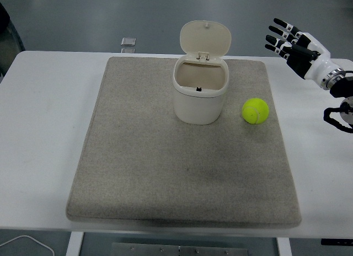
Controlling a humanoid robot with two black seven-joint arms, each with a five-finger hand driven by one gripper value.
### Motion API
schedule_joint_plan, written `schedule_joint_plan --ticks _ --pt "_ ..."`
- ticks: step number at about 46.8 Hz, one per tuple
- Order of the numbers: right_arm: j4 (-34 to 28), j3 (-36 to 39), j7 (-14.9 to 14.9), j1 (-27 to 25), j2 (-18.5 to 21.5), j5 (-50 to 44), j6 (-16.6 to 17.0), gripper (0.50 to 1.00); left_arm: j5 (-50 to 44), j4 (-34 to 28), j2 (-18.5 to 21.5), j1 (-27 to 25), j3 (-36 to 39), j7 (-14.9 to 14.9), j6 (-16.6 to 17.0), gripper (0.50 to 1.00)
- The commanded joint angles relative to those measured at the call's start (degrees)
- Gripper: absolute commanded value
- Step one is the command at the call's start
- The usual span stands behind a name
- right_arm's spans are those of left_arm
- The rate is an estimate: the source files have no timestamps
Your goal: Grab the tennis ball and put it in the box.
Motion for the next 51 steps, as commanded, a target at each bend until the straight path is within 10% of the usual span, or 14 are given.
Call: schedule_joint_plan --ticks 1,51 --pt "0.0 0.0 0.0 -0.1 0.0 0.0 0.0 0.926 0.0 -0.1 0.0 0.0 0.0 0.0 0.0 0.992" --pt "-0.1 -0.3 0.8 -0.2 -0.3 -2.5 0.1 0.926 0.0 -0.5 0.0 -0.8 0.2 0.0 0.0 0.992"
